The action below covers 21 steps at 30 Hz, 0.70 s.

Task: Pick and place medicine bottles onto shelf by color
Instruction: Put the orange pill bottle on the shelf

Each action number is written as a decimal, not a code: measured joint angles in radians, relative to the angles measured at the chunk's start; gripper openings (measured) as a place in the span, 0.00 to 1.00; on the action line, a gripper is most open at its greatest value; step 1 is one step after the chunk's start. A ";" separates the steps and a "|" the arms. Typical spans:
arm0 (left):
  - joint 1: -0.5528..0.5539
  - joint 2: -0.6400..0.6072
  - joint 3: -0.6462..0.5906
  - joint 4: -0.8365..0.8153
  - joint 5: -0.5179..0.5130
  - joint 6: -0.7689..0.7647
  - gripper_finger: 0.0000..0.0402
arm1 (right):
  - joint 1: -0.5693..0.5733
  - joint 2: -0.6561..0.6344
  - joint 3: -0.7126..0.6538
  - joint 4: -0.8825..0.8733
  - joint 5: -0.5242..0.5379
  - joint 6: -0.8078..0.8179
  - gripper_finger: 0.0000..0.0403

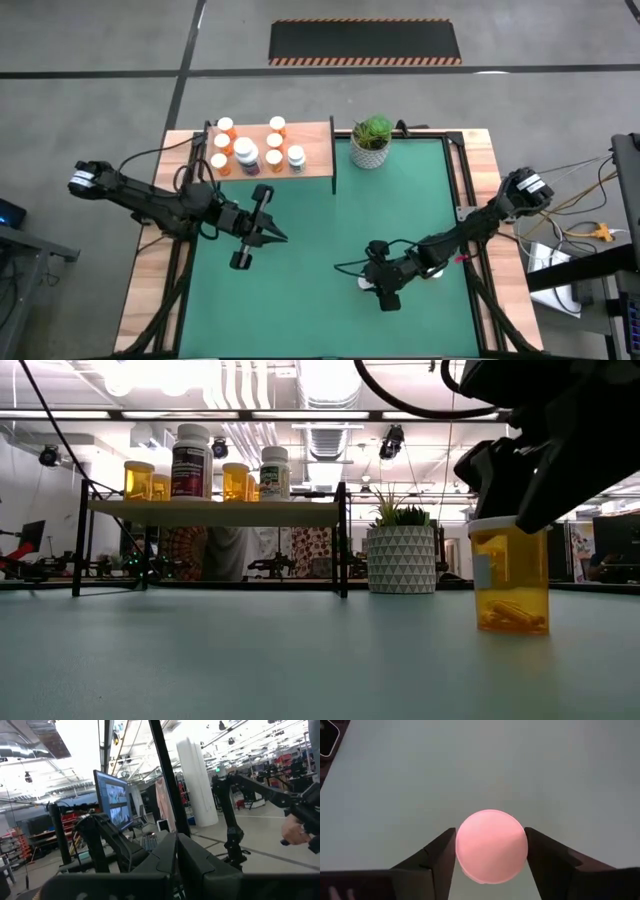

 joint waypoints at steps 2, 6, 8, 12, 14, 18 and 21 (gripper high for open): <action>0.000 -0.004 -0.002 -0.016 0.000 0.003 0.00 | 0.000 0.000 0.000 0.003 -0.001 0.002 0.49; 0.000 -0.034 -0.003 -0.088 -0.013 0.048 0.00 | -0.013 -0.006 0.009 0.015 -0.003 0.016 0.49; 0.000 -0.056 -0.006 -0.128 -0.026 0.071 0.00 | -0.032 -0.008 0.037 0.009 -0.008 0.016 0.50; 0.000 -0.100 -0.039 -0.181 -0.066 0.118 0.00 | -0.087 -0.008 0.142 -0.089 -0.011 -0.022 0.51; 0.000 -0.125 -0.075 -0.178 -0.084 0.131 0.00 | -0.126 -0.008 0.217 -0.185 -0.012 -0.056 0.52; 0.000 -0.188 -0.152 -0.167 -0.127 0.133 0.00 | -0.219 -0.008 0.384 -0.343 -0.010 -0.163 0.52; 0.000 -0.231 -0.210 -0.156 -0.166 0.161 0.00 | -0.301 -0.009 0.497 -0.414 -0.011 -0.256 0.52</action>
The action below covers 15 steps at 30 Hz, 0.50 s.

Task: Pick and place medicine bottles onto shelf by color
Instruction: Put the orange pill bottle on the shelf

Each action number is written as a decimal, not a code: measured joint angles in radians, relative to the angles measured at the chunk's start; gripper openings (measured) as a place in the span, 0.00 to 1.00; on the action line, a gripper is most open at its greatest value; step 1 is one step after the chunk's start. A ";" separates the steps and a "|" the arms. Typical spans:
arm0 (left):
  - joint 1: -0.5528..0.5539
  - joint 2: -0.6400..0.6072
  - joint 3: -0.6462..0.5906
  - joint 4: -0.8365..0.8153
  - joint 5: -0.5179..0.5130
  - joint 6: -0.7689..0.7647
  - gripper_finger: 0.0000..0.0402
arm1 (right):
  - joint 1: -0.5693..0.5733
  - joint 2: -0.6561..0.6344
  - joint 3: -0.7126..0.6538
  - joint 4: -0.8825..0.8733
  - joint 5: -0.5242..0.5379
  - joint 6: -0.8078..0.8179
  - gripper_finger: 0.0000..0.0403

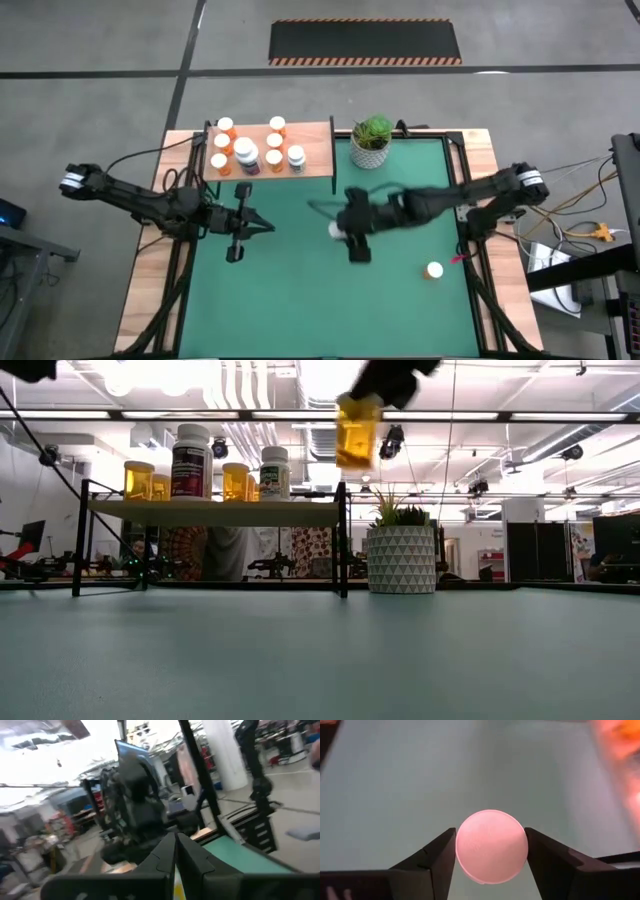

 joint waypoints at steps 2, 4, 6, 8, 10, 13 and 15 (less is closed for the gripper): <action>0.000 -0.028 -0.034 0.019 -0.024 0.021 0.00 | -0.066 0.003 0.068 -0.038 0.000 -0.066 0.51; 0.000 -0.054 -0.058 0.049 -0.042 0.039 0.00 | -0.134 0.008 0.132 -0.082 0.001 -0.136 0.50; 0.000 -0.079 -0.080 0.077 -0.065 0.050 0.00 | -0.207 0.010 0.180 -0.110 0.001 -0.199 0.50; 0.000 -0.105 -0.090 0.086 -0.082 0.066 0.00 | -0.281 0.010 0.218 -0.101 -0.002 -0.238 0.50; 0.001 -0.127 -0.091 0.091 -0.084 0.073 0.00 | -0.360 0.010 0.247 -0.091 -0.010 -0.253 0.50; 0.001 -0.146 -0.091 0.089 -0.084 0.075 0.00 | -0.473 0.019 0.260 -0.054 -0.104 -0.260 0.50; 0.001 -0.152 -0.091 0.083 -0.085 0.088 0.00 | -0.535 0.039 0.281 -0.040 -0.201 -0.236 0.50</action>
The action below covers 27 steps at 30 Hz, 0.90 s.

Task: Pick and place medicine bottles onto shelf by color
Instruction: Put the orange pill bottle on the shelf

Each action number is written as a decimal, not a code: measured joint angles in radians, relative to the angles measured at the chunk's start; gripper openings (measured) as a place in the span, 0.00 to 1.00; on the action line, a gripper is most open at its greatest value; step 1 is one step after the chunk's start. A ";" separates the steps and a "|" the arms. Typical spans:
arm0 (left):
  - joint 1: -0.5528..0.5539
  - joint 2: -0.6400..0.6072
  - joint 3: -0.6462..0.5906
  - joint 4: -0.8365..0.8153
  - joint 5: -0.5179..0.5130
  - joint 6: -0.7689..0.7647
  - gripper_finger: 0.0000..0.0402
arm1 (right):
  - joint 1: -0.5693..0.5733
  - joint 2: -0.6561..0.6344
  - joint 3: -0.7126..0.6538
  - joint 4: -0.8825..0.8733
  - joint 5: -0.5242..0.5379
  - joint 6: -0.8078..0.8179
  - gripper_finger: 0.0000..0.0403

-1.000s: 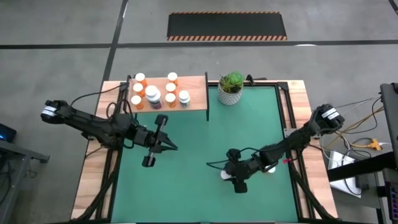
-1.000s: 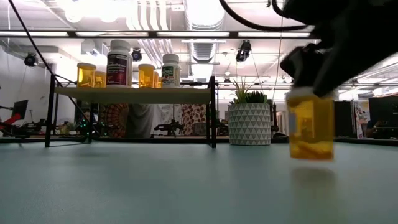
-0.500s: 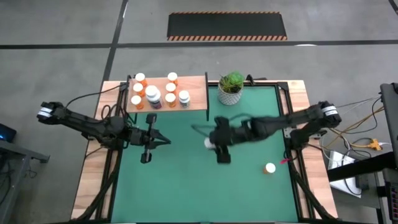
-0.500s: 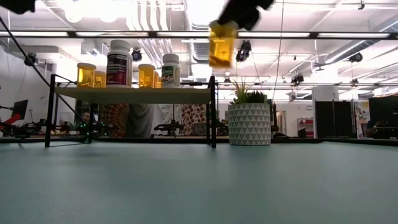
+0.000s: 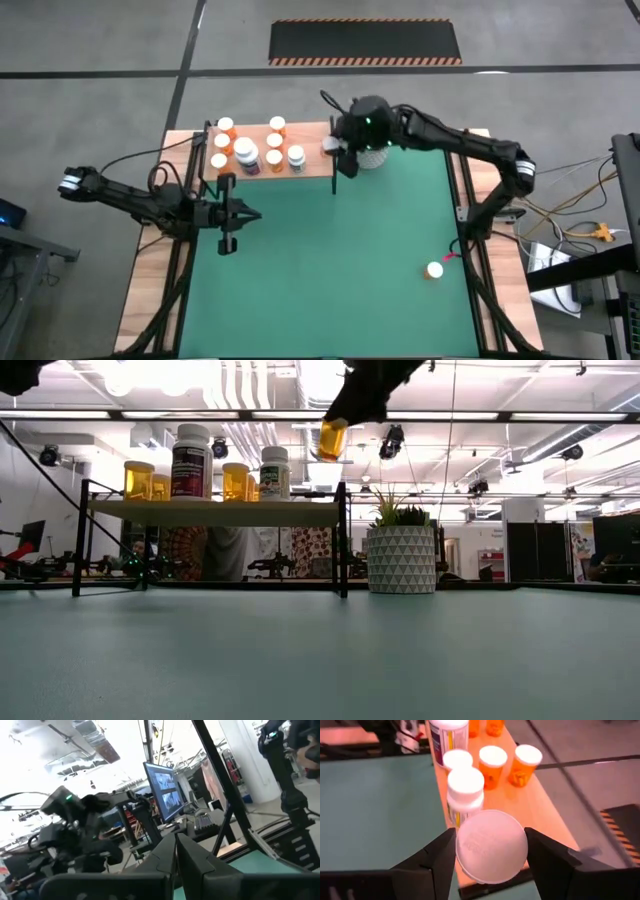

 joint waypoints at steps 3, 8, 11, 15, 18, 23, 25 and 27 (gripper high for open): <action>0.000 -0.002 0.000 -0.004 -0.003 0.034 0.00 | -0.045 0.055 0.060 -0.005 -0.075 -0.004 0.50; 0.000 -0.004 0.000 -0.003 -0.094 0.063 0.00 | -0.085 0.191 0.221 -0.075 -0.079 -0.050 0.50; 0.000 -0.011 0.000 -0.004 -0.162 0.063 0.00 | -0.113 0.278 0.339 -0.138 -0.079 -0.078 0.50; 0.000 -0.015 -0.002 -0.005 -0.178 0.063 0.00 | -0.157 0.381 0.466 -0.217 -0.104 -0.096 0.50; 0.000 -0.022 -0.003 -0.016 -0.178 0.064 0.00 | -0.180 0.441 0.524 -0.269 -0.146 -0.096 0.50; 0.000 -0.041 -0.004 -0.034 -0.178 0.074 0.00 | -0.201 0.497 0.577 -0.331 -0.171 -0.095 0.50; 0.000 -0.050 -0.004 -0.048 -0.178 0.081 0.00 | -0.202 0.501 0.575 -0.342 -0.170 -0.095 0.50; 0.000 -0.055 -0.004 -0.056 -0.178 0.082 0.00 | -0.202 0.501 0.575 -0.346 -0.170 -0.094 0.50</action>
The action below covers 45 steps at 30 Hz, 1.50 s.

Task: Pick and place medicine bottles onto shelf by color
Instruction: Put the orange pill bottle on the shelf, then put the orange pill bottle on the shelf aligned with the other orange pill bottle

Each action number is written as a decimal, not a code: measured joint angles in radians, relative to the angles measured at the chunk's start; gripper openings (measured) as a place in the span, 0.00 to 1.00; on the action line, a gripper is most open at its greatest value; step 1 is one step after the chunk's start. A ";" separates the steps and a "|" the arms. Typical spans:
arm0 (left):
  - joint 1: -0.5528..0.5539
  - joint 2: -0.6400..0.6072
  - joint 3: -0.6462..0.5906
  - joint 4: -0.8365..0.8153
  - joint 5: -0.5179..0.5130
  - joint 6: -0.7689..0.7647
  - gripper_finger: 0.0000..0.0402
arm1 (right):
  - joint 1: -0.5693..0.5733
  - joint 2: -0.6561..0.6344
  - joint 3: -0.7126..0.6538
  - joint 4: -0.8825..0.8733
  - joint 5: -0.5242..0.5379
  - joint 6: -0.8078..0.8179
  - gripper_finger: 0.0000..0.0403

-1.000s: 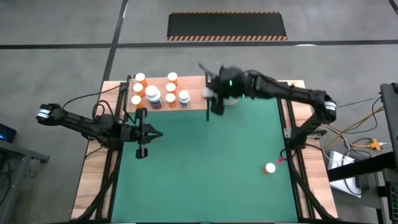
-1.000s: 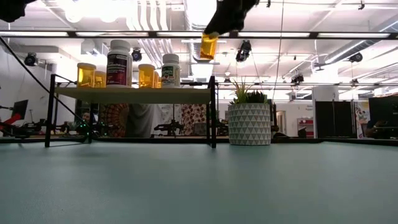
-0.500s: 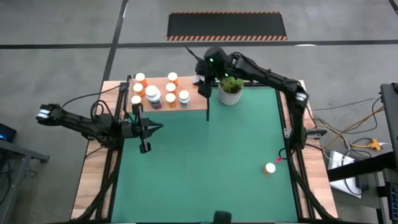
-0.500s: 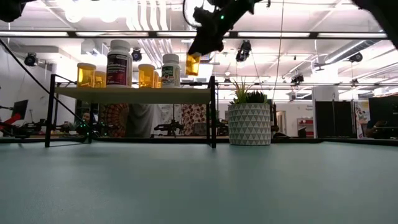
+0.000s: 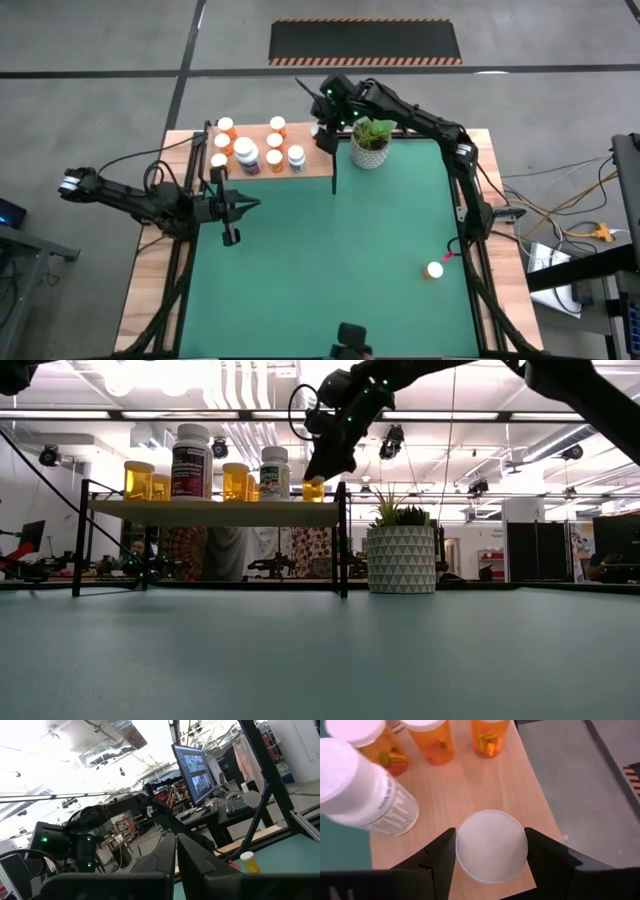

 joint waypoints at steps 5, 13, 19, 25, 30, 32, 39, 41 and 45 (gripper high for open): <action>0.000 -0.004 0.000 0.002 0.000 0.001 0.00 | 0.002 -0.009 0.000 -0.012 -0.005 0.004 0.50; 0.000 -0.004 0.000 0.002 0.000 0.005 0.00 | 0.002 -0.011 -0.002 -0.035 -0.029 0.030 0.50; 0.000 -0.004 0.000 0.002 0.000 0.005 0.00 | 0.004 -0.011 -0.002 -0.035 -0.029 0.043 0.52; 0.000 -0.004 0.000 0.002 0.000 0.005 0.00 | 0.004 -0.010 -0.002 -0.036 -0.029 0.061 0.62; 0.000 -0.004 0.000 0.002 0.000 0.005 0.00 | 0.004 -0.009 -0.003 -0.036 -0.027 0.066 0.66; 0.000 -0.004 0.000 0.002 0.001 0.005 0.00 | 0.004 -0.011 -0.002 -0.037 -0.021 0.066 0.66; 0.000 -0.004 0.000 0.002 0.001 0.005 0.00 | 0.007 -0.027 0.058 -0.085 -0.021 0.091 0.61; 0.000 -0.004 0.000 0.002 0.001 0.005 0.00 | 0.015 -0.039 0.063 -0.107 -0.021 0.098 0.60; 0.000 -0.004 0.000 0.002 0.001 0.005 0.00 | 0.045 -0.073 0.063 -0.149 -0.021 0.127 0.58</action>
